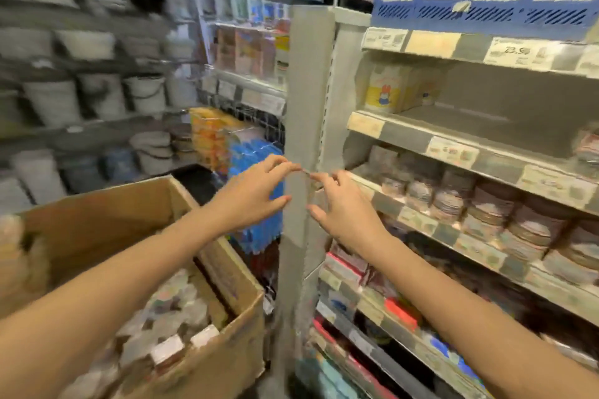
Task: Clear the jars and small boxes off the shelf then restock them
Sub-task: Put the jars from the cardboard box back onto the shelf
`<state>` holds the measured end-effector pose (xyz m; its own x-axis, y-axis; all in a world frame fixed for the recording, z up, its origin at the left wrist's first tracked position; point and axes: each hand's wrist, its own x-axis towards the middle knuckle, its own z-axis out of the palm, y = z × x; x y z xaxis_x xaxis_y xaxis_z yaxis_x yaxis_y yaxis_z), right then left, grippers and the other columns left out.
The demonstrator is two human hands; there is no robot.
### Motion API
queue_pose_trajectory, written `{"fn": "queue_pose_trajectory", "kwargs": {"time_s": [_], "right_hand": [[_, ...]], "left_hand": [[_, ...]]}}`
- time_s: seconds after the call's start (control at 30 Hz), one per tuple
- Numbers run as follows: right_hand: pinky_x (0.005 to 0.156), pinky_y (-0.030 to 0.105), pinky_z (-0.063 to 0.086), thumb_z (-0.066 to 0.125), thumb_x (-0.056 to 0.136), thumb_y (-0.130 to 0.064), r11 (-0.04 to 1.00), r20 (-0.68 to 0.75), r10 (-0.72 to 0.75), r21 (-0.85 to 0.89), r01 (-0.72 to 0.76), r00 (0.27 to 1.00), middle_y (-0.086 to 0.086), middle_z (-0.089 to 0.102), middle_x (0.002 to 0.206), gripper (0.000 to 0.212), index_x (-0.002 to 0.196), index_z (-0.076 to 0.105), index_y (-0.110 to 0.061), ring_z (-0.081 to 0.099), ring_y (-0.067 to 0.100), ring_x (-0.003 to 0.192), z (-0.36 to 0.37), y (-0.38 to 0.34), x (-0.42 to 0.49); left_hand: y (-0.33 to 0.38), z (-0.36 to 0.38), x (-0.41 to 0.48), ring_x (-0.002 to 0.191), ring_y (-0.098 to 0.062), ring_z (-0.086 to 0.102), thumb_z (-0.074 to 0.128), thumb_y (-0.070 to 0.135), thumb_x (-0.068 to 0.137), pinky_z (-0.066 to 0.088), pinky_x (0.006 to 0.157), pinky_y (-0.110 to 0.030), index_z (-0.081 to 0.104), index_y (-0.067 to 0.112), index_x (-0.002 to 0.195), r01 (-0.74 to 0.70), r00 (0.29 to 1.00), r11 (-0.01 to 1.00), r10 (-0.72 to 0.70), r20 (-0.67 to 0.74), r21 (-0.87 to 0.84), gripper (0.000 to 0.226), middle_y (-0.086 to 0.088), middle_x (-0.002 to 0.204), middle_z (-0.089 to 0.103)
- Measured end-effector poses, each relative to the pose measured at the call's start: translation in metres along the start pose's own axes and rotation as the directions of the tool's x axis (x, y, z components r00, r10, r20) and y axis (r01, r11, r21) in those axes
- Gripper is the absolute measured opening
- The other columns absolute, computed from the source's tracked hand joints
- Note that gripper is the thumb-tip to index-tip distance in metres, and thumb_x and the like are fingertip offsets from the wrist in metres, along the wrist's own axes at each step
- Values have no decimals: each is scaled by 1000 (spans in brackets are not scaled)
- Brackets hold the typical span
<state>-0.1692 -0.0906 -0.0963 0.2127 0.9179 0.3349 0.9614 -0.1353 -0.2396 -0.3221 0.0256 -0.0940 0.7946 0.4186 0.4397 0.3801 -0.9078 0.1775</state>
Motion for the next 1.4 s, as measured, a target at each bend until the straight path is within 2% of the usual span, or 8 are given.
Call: {"fn": "queue_pose_trajectory", "kwargs": {"time_s": [0.13,0.3,0.53,0.7,0.87,1.03,1.17,1.4], "right_hand": [[85,40,45,58,91,-32,980,118,-190,89,180,975,9,42,124,52,137,39,-18,52,32,108,58,-69,30],[79,36,44,57,91,-33,925,250,-374,168,341,893,8,40,127,56,141,33,-23,52,31,108,123,-142,62],[82,43,47,60,90,-27,881,522,-453,136,454,723,13,35,136,68,147,23,-20,52,36,111,229,-204,101],[79,46,47,51,95,-16,847,597,-475,111,519,647,15,39,131,59,146,23,-19,56,37,100,300,-235,122],[84,38,46,52,94,-21,798,609,-521,100,594,598,9,49,118,40,132,41,-12,57,31,102,358,-260,139],[84,40,43,66,84,-25,829,708,-504,236,507,495,19,43,132,67,140,34,-11,48,36,114,393,-270,136],[48,29,20,59,78,-11,859,668,-502,308,410,550,13,41,98,33,106,41,-11,49,30,82,416,-268,131],[48,30,22,55,77,-7,865,681,-501,387,319,533,13,43,90,31,90,30,-18,50,35,85,422,-268,132]], "left_hand": [[-65,-22,-73,96,-8,50,60,29,91,44,80,-28,41,25,138,235,969,968,-240,52,93,51,3,134,41],[-136,-25,-143,119,-16,47,63,30,88,49,90,-40,35,29,140,459,874,871,-478,89,174,59,4,134,41],[-216,7,-208,116,-21,47,62,32,88,50,84,-35,22,26,147,684,635,682,-731,249,257,72,-1,140,33],[-265,36,-236,120,-30,48,63,40,86,47,90,-43,14,23,149,745,397,547,-824,405,383,82,-6,143,28],[-289,57,-243,125,-30,45,65,37,87,43,92,-39,18,11,148,699,303,505,-850,430,506,81,-11,145,32],[-299,77,-257,133,-33,37,71,39,83,41,98,-42,5,14,152,706,173,464,-846,505,535,99,-12,154,19],[-300,88,-262,110,-33,53,71,20,83,43,73,-34,29,15,138,794,201,421,-863,463,439,69,-11,135,35],[-302,95,-267,82,-20,40,67,14,85,36,63,-29,24,20,141,855,212,374,-884,416,360,71,-10,139,27]]}}
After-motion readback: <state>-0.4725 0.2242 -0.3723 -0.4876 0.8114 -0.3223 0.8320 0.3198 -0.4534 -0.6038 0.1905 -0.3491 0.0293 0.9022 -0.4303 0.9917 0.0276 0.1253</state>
